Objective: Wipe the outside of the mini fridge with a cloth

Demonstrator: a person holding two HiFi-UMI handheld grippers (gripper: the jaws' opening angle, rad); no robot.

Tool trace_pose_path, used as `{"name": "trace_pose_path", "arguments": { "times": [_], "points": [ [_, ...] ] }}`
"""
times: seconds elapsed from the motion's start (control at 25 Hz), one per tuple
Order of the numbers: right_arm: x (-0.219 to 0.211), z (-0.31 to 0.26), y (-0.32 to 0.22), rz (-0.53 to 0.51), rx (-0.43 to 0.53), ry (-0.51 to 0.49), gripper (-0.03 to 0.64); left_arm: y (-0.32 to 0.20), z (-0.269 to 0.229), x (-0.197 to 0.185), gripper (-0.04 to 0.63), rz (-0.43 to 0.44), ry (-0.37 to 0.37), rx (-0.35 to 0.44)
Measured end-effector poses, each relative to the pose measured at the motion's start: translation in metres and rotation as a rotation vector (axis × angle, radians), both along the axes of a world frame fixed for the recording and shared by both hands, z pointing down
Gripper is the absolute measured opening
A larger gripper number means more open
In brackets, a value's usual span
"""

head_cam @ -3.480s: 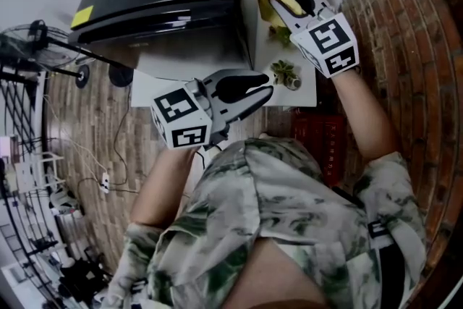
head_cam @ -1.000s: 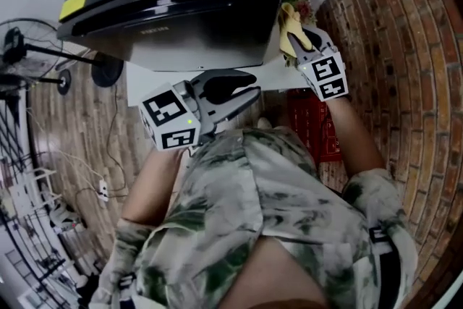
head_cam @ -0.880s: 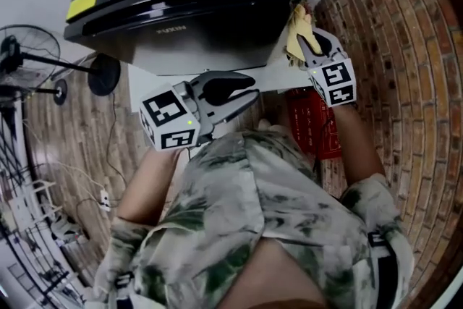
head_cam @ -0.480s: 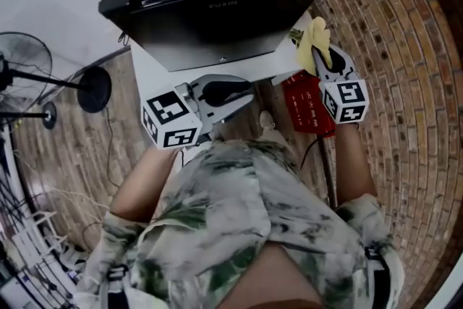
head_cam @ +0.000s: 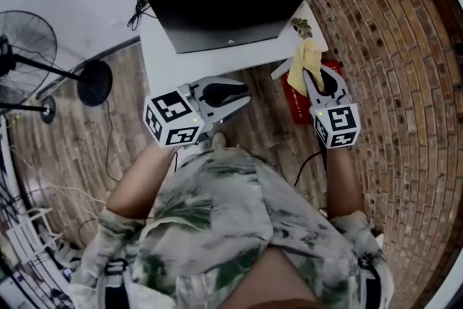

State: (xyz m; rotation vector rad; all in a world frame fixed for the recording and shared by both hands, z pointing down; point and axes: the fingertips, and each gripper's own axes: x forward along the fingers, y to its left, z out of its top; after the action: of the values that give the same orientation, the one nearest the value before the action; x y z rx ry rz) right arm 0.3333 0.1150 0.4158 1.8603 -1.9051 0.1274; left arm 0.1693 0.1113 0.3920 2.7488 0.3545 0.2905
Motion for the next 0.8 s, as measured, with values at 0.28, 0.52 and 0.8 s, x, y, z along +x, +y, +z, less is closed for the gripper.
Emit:
{"name": "trace_pose_path", "arguments": {
  "times": [0.28, 0.52, 0.8],
  "points": [
    [-0.057, 0.010, 0.020, -0.113, 0.035, -0.039, 0.098, 0.040, -0.001, -0.043, 0.069, -0.076, -0.064, 0.026],
    [-0.126, 0.020, 0.017, -0.122, 0.024, -0.060, 0.098, 0.041, 0.001, -0.102, 0.069, -0.067, -0.064, 0.025],
    [-0.197, -0.004, -0.038, -0.060, 0.012, 0.053, 0.098, -0.016, -0.009, -0.186, 0.070, 0.019, 0.006, 0.058]
  ]
}}
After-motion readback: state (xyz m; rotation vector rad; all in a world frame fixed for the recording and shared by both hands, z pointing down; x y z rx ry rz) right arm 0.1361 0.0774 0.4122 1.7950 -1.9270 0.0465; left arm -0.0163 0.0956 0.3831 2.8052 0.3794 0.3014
